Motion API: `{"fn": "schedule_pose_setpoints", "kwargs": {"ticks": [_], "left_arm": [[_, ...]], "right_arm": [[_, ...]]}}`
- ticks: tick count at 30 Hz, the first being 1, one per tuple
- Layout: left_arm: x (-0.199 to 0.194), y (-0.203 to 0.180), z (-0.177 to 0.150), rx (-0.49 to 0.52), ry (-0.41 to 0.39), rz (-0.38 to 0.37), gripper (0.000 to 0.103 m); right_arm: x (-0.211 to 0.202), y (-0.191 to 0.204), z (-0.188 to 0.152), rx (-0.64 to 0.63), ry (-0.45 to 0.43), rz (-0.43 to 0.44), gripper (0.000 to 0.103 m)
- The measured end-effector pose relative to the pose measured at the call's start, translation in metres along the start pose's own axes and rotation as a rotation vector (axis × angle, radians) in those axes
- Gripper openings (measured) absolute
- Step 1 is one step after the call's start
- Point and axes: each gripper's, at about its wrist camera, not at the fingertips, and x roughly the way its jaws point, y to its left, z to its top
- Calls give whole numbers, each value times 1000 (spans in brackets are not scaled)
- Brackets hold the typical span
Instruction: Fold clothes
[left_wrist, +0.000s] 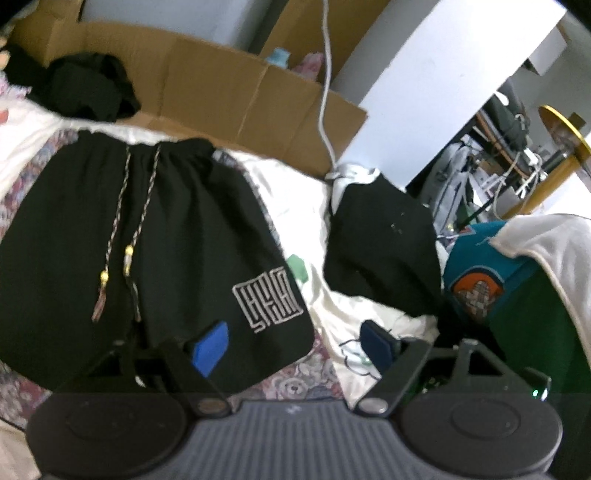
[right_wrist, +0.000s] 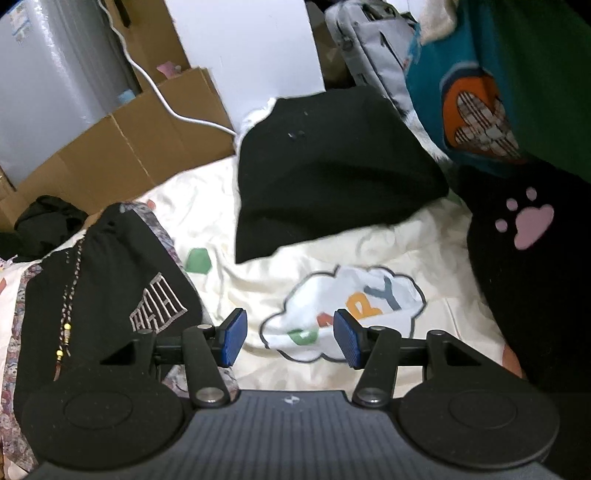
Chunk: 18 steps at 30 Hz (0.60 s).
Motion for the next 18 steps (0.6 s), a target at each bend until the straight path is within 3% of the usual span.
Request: {"fn": "schedule_pose_setpoints", "kwargs": {"ticks": [9, 18], "left_arm": [[42, 16, -32, -24, 117, 65, 81], [64, 41, -53, -44, 157, 147, 81]], "right_arm": [[19, -27, -9, 151, 41, -15, 57], [34, -34, -22, 179, 75, -30, 57]]}}
